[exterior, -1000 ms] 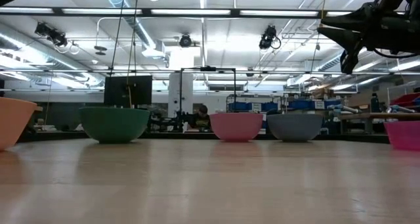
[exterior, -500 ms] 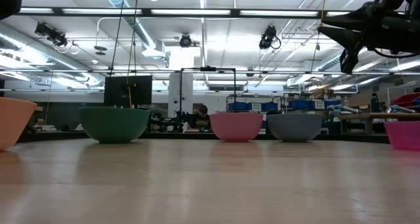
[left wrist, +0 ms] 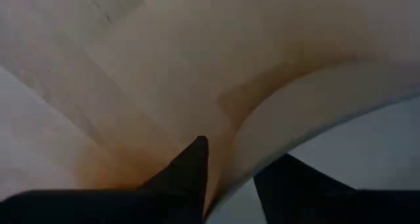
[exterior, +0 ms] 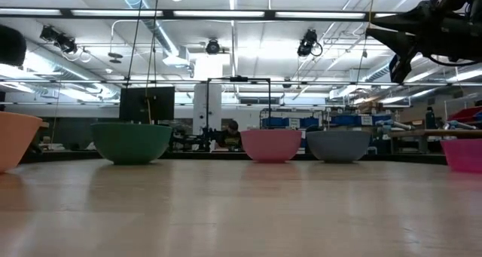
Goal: Nest bowls inside each other
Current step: Put the gray bowl in the middle of the table, then stack the orange bowl on top of the gray bowl
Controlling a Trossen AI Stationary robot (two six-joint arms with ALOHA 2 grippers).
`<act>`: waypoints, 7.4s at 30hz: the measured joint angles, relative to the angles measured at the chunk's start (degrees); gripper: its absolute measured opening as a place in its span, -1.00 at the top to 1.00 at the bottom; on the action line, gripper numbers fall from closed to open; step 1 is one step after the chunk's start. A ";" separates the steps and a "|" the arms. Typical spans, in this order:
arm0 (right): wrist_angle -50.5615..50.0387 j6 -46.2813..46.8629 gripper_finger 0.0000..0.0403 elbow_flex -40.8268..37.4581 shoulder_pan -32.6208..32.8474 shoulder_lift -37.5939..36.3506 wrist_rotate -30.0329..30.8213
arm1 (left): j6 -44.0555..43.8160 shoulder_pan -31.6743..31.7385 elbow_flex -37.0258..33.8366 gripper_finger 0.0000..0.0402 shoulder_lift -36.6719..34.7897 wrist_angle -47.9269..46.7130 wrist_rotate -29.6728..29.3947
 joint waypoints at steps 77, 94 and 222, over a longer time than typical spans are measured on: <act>-9.46 -2.36 0.67 0.02 0.00 0.94 -6.97 | 17.45 47.76 25.20 -0.04 3.15 -6.73 -15.12; -11.25 -3.39 0.67 0.02 -0.02 0.94 -7.09 | -11.94 31.25 1.16 -0.04 -26.36 -12.79 -14.56; -12.08 -3.43 0.67 1.44 -0.02 1.20 -3.04 | 3.31 54.07 4.02 0.97 -17.50 22.72 -8.09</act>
